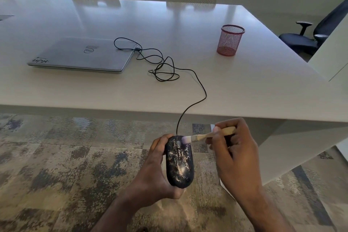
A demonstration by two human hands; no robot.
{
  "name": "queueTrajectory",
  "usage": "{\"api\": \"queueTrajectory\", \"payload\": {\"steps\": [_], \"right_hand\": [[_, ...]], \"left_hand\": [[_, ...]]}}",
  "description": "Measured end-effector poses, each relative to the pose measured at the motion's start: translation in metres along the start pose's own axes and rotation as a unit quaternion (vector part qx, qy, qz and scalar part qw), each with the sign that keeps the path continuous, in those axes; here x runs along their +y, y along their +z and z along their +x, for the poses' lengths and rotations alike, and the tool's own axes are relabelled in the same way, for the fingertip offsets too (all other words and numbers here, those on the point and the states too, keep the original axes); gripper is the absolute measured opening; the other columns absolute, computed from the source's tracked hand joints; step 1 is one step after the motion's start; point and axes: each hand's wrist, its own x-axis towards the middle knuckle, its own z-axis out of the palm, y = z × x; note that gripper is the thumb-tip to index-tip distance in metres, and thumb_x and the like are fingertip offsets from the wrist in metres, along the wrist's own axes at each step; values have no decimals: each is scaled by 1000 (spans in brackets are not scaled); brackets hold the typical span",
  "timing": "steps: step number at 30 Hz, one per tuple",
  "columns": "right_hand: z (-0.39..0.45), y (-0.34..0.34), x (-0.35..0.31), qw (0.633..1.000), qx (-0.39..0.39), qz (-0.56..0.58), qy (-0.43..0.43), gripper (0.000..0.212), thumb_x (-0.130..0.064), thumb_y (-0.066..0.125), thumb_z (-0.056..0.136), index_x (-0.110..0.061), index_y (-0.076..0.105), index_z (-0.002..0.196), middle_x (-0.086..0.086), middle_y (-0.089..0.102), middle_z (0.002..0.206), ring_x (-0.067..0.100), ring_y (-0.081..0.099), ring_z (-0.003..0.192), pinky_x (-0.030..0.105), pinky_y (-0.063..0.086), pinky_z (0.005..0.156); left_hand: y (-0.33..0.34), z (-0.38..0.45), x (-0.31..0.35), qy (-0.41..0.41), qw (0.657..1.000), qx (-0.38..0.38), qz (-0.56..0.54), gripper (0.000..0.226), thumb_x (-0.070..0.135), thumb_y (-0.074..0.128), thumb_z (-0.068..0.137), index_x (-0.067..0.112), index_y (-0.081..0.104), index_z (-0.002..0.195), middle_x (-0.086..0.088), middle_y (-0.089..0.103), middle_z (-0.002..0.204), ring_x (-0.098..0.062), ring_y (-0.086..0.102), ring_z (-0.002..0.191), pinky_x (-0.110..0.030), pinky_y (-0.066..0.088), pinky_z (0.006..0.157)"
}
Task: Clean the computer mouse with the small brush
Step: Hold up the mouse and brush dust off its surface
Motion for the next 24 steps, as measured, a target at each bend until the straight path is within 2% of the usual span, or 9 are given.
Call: {"api": "queueTrajectory", "payload": {"steps": [3, 5, 8, 10, 12, 15, 18, 20, 24], "right_hand": [[-2, 1, 1, 999, -36, 2, 8, 6, -27, 57, 95, -28, 55, 89, 11, 64, 67, 40, 62, 59, 59, 49, 50], [-2, -1, 2, 1000, -29, 9, 10, 9, -28, 57, 97, -30, 55, 88, 12, 63, 66, 41, 62, 58, 58, 49, 49], [1, -2, 1, 1000, 5, 12, 7, 16, -25, 58, 99, -35, 54, 88, 9, 67, 69, 38, 64, 59, 53, 48, 49], [2, 0, 0, 1000, 1, 13, 8, 15, -23, 57, 100, -33, 54, 88, 1, 71, 77, 36, 67, 61, 52, 51, 52], [0, 2, 2, 1000, -18, 12, 20, 13, -21, 57, 98, -30, 55, 89, -2, 71, 80, 36, 67, 63, 56, 53, 55], [-1, 2, 4, 999, -26, 19, 26, 13, -18, 59, 97, -27, 57, 89, 11, 66, 71, 41, 64, 61, 62, 51, 55], [2, 1, 4, 1000, -3, 21, 16, 17, -16, 60, 98, -29, 56, 88, 6, 68, 70, 36, 65, 61, 56, 51, 56], [4, 2, 3, 1000, 4, 25, 18, 10, -23, 58, 97, -30, 56, 90, 0, 71, 72, 31, 68, 63, 52, 53, 58], [4, 5, 5, 999, -25, 12, 22, 7, -26, 57, 96, -28, 56, 90, 2, 69, 69, 37, 67, 64, 60, 53, 58]], "left_hand": [[-1, 0, 2, -6, 1000, 1, -1, 118, 23, 90, 43, 56, 30, 139, 27, 37, 137, -1, 44, 131, -15, 46, 103], [-1, -1, 3, -10, 1000, -2, 2, 119, 25, 89, 42, 58, 27, 138, 28, 37, 137, 2, 42, 131, -11, 43, 102], [-2, -1, 3, -15, 1000, -7, -5, 119, 25, 88, 42, 51, 30, 142, 25, 38, 138, 0, 44, 130, -14, 45, 103], [-2, 0, 3, -16, 1000, -7, -6, 120, 23, 88, 41, 43, 32, 145, 22, 39, 137, -3, 47, 129, -20, 49, 103], [-3, 2, 4, -20, 1000, -5, -14, 118, 23, 87, 41, 46, 33, 143, 22, 40, 136, -2, 47, 128, -19, 49, 101], [-4, 3, 6, -28, 999, -8, -19, 115, 25, 86, 41, 54, 32, 138, 25, 39, 135, 3, 47, 127, -15, 50, 97], [-4, 5, 6, -33, 999, -13, -20, 117, 21, 88, 42, 48, 34, 142, 23, 40, 134, 3, 48, 124, -14, 52, 89], [-4, 6, 6, -32, 999, -17, -19, 118, 17, 89, 43, 42, 34, 145, 21, 41, 134, 2, 48, 124, -13, 51, 88], [-4, 9, 9, -38, 999, -19, -27, 118, 17, 90, 43, 42, 34, 144, 24, 39, 134, 6, 48, 124, -13, 52, 89]]}}
